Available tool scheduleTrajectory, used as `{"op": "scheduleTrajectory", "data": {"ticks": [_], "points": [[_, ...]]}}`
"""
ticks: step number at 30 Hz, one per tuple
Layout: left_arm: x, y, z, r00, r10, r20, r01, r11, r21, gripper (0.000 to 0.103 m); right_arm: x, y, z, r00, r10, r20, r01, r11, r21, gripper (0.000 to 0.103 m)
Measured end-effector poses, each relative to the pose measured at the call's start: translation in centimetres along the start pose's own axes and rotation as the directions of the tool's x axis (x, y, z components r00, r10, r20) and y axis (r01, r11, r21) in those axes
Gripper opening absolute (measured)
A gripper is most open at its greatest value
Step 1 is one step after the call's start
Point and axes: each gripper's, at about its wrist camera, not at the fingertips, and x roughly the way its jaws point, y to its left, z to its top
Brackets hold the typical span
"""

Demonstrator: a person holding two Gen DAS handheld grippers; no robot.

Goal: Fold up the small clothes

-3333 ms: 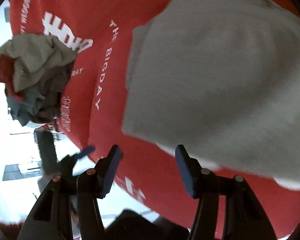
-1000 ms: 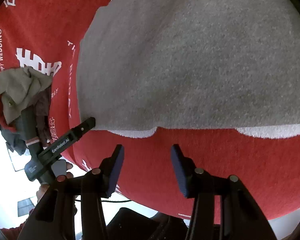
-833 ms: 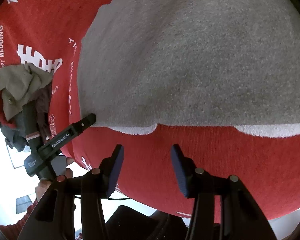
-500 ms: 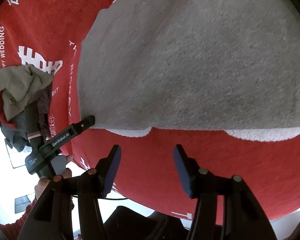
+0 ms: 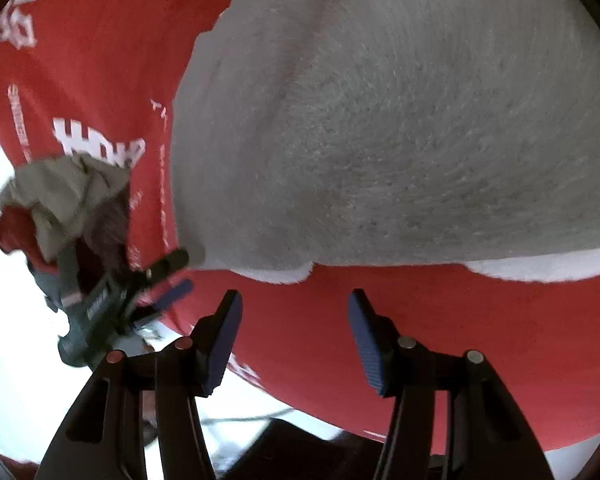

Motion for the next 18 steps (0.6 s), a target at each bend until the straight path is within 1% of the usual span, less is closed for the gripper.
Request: {"op": "scheduleTrajectory", "data": {"ticks": [4, 10, 15, 18], "points": [[0.8, -0.7, -0.2, 1.0, -0.021, -0.016, 0.021, 1.0, 0.009, 0.102, 1.1, -0.3, 0.5, 0.998, 0.057, 0.006, -0.058, 0.997, 0.048, 0.059], [1.0, -2.4, -0.1, 0.999, -0.045, -0.013, 0.045, 0.999, 0.006, 0.102, 1.8, -0.2, 0.9, 0.995, 0.096, 0.012, -0.096, 0.993, 0.068, 0.059], [0.4, -2.0, -0.4, 0.997, -0.08, -0.015, 0.08, 0.997, -0.02, 0.102, 2.2, -0.6, 1.1, 0.991, 0.134, 0.026, -0.136, 0.985, 0.107, 0.059], [0.3, -1.7, -0.6, 0.993, -0.12, -0.016, 0.119, 0.992, -0.043, 0.102, 2.3, -1.1, 1.2, 0.986, 0.162, 0.041, -0.166, 0.977, 0.131, 0.059]]}}
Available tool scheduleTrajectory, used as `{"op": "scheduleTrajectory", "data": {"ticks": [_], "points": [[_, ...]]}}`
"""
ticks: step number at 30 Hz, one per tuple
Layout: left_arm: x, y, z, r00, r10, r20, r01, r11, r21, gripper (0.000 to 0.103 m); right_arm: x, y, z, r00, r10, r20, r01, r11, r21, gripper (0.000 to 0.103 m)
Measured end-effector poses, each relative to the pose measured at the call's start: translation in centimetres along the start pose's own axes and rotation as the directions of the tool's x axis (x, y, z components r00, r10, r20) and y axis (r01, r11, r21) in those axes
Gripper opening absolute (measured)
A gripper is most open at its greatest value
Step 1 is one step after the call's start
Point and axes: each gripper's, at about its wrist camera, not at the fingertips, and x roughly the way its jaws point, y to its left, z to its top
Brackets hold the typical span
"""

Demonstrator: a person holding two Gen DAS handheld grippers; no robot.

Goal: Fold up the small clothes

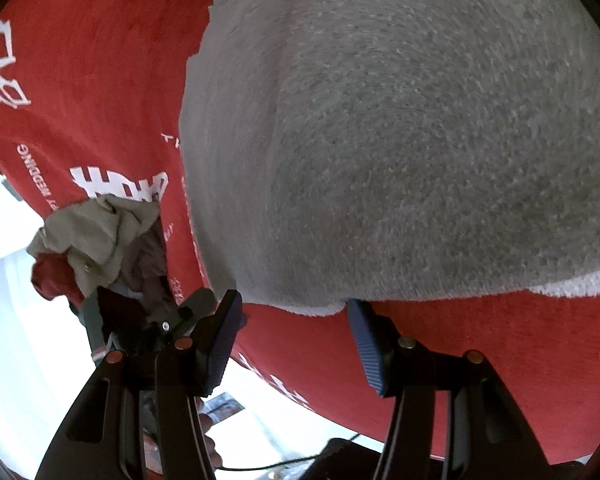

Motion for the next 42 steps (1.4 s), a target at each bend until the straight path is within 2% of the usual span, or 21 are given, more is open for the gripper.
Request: {"op": "scheduleTrajectory", "data": {"ticks": [6, 8, 9, 10, 14, 17, 21, 25, 27, 29, 30, 31, 33, 35, 37, 38, 39, 40, 41, 42], "points": [[0.3, -0.4, -0.4, 0.997, -0.079, 0.002, 0.079, 0.996, -0.042, 0.102, 0.6, -0.9, 0.4, 0.992, 0.109, 0.058, -0.115, 0.989, 0.098, 0.059], [0.5, -0.7, -0.5, 0.994, -0.106, 0.003, 0.106, 0.993, -0.05, 0.102, 0.9, -1.3, 0.6, 0.987, 0.145, 0.071, -0.154, 0.979, 0.138, 0.038], [0.6, -0.8, -0.5, 0.993, -0.12, 0.003, 0.12, 0.991, -0.055, 0.102, 1.0, -1.5, 0.7, 0.984, 0.158, 0.077, -0.168, 0.974, 0.154, 0.021], [0.7, -1.0, -0.5, 0.99, -0.14, 0.002, 0.139, 0.988, -0.066, 0.102, 0.9, -1.6, 0.8, 0.983, 0.168, 0.079, -0.179, 0.971, 0.158, 0.016], [1.4, -1.9, -0.1, 0.975, -0.224, 0.019, 0.224, 0.969, -0.106, 0.102, -0.2, -0.6, 0.9, 0.966, 0.245, 0.087, -0.254, 0.961, 0.114, 0.011], [1.8, -2.8, 0.7, 0.965, -0.256, 0.063, 0.262, 0.957, -0.127, 0.102, -1.4, 0.6, 0.9, 0.962, 0.262, 0.072, -0.266, 0.962, 0.054, 0.011], [2.3, -4.3, 2.6, 0.967, -0.222, 0.124, 0.236, 0.964, -0.12, 0.102, -1.6, 1.6, 1.0, 0.97, 0.239, 0.042, -0.239, 0.971, 0.003, 0.011], [2.1, -5.5, 4.1, 0.981, -0.091, 0.173, 0.107, 0.991, -0.086, 0.102, -1.7, 1.5, 1.0, 0.977, 0.213, 0.017, -0.213, 0.977, -0.011, 0.011], [2.0, -5.9, 4.3, 0.983, -0.027, 0.182, 0.039, 0.997, -0.062, 0.089, -1.5, 1.4, 0.8, 0.98, 0.201, 0.003, -0.201, 0.979, -0.017, 0.011], [2.2, -6.2, 4.4, 0.984, 0.037, 0.172, -0.033, 0.999, -0.027, 0.057, -1.4, 1.4, 0.7, 0.982, 0.189, -0.015, -0.189, 0.982, -0.023, 0.011], [2.2, -6.5, 4.4, 0.979, 0.088, 0.181, -0.091, 0.996, 0.007, 0.046, -1.4, 1.4, 0.7, 0.984, 0.177, -0.03, -0.178, 0.984, -0.03, 0.011], [2.2, -6.8, 4.4, 0.976, 0.116, 0.184, -0.125, 0.992, 0.034, 0.028, -1.4, 1.5, 0.6, 0.985, 0.166, -0.041, -0.167, 0.985, -0.037, 0.014], [2.0, -7.3, 4.2, 0.966, 0.155, 0.208, -0.177, 0.98, 0.092, 0.023, -1.9, 1.8, 0.6, 0.99, 0.118, -0.073, -0.123, 0.99, -0.066, 0.015], [1.7, -8.8, 3.6, 0.941, 0.221, 0.256, -0.273, 0.943, 0.189, 0.019, -2.6, 2.1, 0.8, 0.994, 0.064, -0.094, -0.073, 0.992, -0.102, 0.015], [1.9, -11.1, 2.2, 0.893, 0.293, 0.341, -0.403, 0.858, 0.317, 0.019, -4.1, 2.7, 1.2, 0.996, 0.008, -0.088, -0.021, 0.989, -0.15, 0.018], [2.1, -12.1, 1.4, 0.866, 0.319, 0.385, -0.462, 0.804, 0.374, 0.019, -4.9, 3.1, 1.6, 0.997, -0.021, -0.077, 0.007, 0.985, -0.173, 0.02], [2.2, -12.7, 0.8, 0.848, 0.332, 0.414, -0.499, 0.763, 0.41, 0.019, -5.8, 3.6, 2.2, 0.997, -0.052, -0.061, 0.039, 0.98, -0.197, 0.03], [2.4, -13.3, 0.2, 0.831, 0.338, 0.441, -0.53, 0.722, 0.445, 0.019, -6.6, 4.3, 3.0, 0.996, -0.078, -0.045, 0.067, 0.974, -0.217, 0.054], [2.7, -13.7, -0.4, 0.816, 0.343, 0.465, -0.557, 0.681, 0.476, 0.019, -7.1, 4.9, 3.8, 0.995, -0.098, -0.033, 0.088, 0.969, -0.23, 0.063], [2.9, -14.0, -0.9, 0.801, 0.349, 0.486, -0.582, 0.641, 0.5, 0.019, -7.6, 6.0, 4.9, 0.993, -0.115, -0.021, 0.106, 0.963, -0.247, 0.067]]}}
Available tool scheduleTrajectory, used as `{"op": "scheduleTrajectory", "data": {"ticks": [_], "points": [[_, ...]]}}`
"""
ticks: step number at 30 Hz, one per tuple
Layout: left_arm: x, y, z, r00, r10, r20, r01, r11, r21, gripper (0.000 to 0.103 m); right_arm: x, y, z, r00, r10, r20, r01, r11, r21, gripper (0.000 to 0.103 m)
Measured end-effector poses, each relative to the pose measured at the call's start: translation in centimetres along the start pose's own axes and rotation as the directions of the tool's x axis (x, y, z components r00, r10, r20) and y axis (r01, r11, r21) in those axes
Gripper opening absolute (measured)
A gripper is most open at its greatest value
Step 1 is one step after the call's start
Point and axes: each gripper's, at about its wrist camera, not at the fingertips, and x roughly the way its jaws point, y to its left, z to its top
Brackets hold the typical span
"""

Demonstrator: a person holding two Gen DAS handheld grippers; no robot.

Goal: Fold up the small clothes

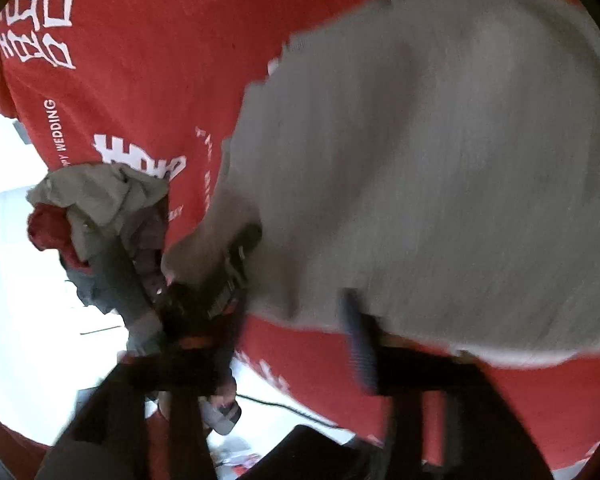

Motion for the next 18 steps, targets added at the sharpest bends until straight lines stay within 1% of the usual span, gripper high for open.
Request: {"op": "scheduleTrajectory", "data": {"ticks": [1, 3, 5, 7, 8, 9, 11, 13, 14, 15, 18], "points": [[-0.1, -0.4, -0.2, 1.0, 0.019, 0.011, -0.019, 0.999, 0.039, 0.019, -0.3, 0.6, 1.1, 1.0, -0.006, 0.003, 0.006, 1.0, -0.019, 0.067], [0.0, -0.8, -0.5, 0.999, 0.03, 0.021, -0.032, 0.997, 0.071, 0.019, -0.2, 2.6, 3.9, 0.999, -0.026, -0.021, 0.024, 0.997, -0.078, 0.068], [-0.2, -0.7, -0.6, 0.999, 0.036, 0.029, -0.039, 0.995, 0.094, 0.019, 1.1, 4.6, 6.2, 0.995, -0.055, -0.083, 0.044, 0.991, -0.126, 0.071], [-0.2, -1.1, -0.4, 0.998, 0.047, 0.043, -0.052, 0.991, 0.124, 0.019, 3.5, 7.4, 8.5, 0.98, -0.093, -0.176, 0.06, 0.981, -0.182, 0.073], [-0.2, -1.5, -0.6, 0.997, 0.051, 0.05, -0.058, 0.989, 0.138, 0.019, 4.6, 8.5, 9.2, 0.972, -0.109, -0.209, 0.063, 0.975, -0.212, 0.075], [-0.2, -1.6, -0.7, 0.997, 0.054, 0.057, -0.063, 0.986, 0.152, 0.019, 6.5, 10.3, 10.1, 0.955, -0.138, -0.264, 0.066, 0.963, -0.263, 0.079], [-0.1, -1.9, -1.0, 0.996, 0.055, 0.068, -0.066, 0.983, 0.169, 0.019, 9.5, 12.7, 11.0, 0.92, -0.199, -0.337, 0.083, 0.94, -0.33, 0.08], [-0.1, -2.1, -1.4, 0.995, 0.057, 0.08, -0.071, 0.98, 0.185, 0.019, 13.0, 14.7, 11.5, 0.87, -0.27, -0.413, 0.106, 0.919, -0.379, 0.081], [-0.1, -2.2, -1.6, 0.995, 0.058, 0.084, -0.073, 0.979, 0.191, 0.019, 14.3, 15.2, 11.5, 0.847, -0.296, -0.442, 0.113, 0.912, -0.394, 0.081], [-0.1, -2.2, -1.8, 0.994, 0.059, 0.09, -0.077, 0.977, 0.2, 0.019, 16.0, 15.9, 11.5, 0.819, -0.328, -0.47, 0.127, 0.903, -0.41, 0.081], [0.0, -2.8, -2.2, 0.992, 0.071, 0.108, -0.095, 0.968, 0.234, 0.019, 20.5, 17.5, 11.2, 0.742, -0.433, -0.512, 0.17, 0.86, -0.481, 0.082]]}}
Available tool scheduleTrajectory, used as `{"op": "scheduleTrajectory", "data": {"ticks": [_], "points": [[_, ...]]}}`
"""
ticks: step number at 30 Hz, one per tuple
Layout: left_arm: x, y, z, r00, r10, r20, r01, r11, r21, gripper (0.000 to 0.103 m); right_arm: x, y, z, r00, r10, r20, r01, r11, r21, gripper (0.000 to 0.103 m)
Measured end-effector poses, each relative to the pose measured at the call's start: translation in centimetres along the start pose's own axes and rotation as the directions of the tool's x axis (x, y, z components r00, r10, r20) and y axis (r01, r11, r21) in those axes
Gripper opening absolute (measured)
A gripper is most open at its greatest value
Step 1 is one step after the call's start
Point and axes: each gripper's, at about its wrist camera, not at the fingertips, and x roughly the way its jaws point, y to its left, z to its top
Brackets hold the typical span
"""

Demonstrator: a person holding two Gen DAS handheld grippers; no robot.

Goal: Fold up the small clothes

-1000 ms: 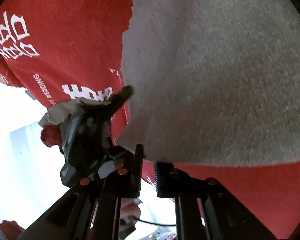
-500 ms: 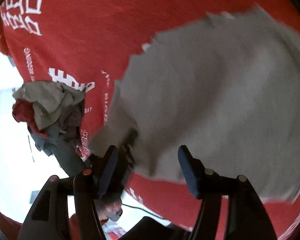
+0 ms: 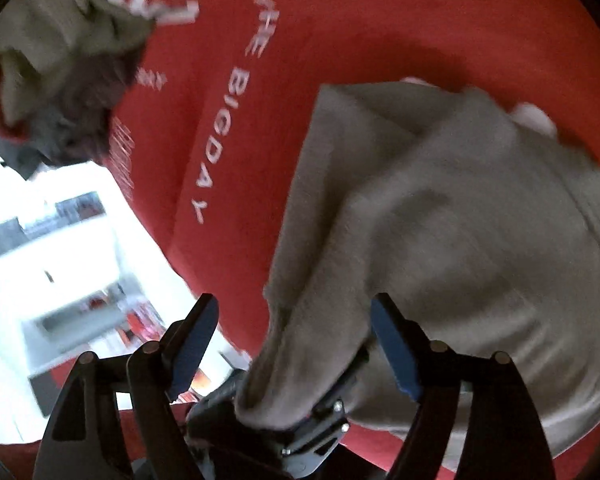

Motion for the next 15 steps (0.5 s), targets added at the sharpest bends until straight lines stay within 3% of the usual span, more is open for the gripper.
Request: {"op": "scheduleTrajectory", "data": {"ticks": [4, 8, 10, 11, 13, 14, 15], "points": [[-0.1, 0.0, -0.4, 1.0, -0.014, -0.003, 0.014, 1.0, -0.012, 0.019, 3.3, 2.0, 2.6, 0.987, -0.117, -0.11, 0.112, 0.993, -0.045, 0.083], [0.1, 0.3, -0.5, 1.0, -0.021, -0.01, 0.02, 1.0, -0.022, 0.019, 6.0, 2.6, 3.5, 0.948, -0.265, -0.175, 0.253, 0.963, -0.088, 0.083], [0.1, 0.3, -0.4, 1.0, -0.019, -0.009, 0.019, 1.0, -0.015, 0.019, 6.6, 2.4, 3.7, 0.939, -0.292, -0.183, 0.28, 0.956, -0.091, 0.082], [0.1, 0.2, -0.4, 1.0, -0.016, -0.009, 0.016, 1.0, -0.008, 0.019, 6.7, 2.1, 3.7, 0.94, -0.29, -0.182, 0.278, 0.957, -0.086, 0.076], [0.0, 0.3, -0.3, 1.0, -0.017, -0.005, 0.017, 1.0, -0.004, 0.019, 6.0, 1.7, 3.4, 0.935, -0.324, -0.146, 0.313, 0.945, -0.097, 0.022], [-0.2, 0.3, -0.3, 1.0, -0.018, -0.001, 0.018, 1.0, -0.006, 0.019, 5.3, 1.4, 3.2, 0.942, -0.312, -0.12, 0.302, 0.948, -0.097, 0.017], [-0.5, 0.4, -0.1, 1.0, -0.02, 0.007, 0.02, 1.0, -0.006, 0.019, 4.1, 0.8, 2.8, 0.964, -0.252, -0.083, 0.245, 0.966, -0.077, 0.016]]}}
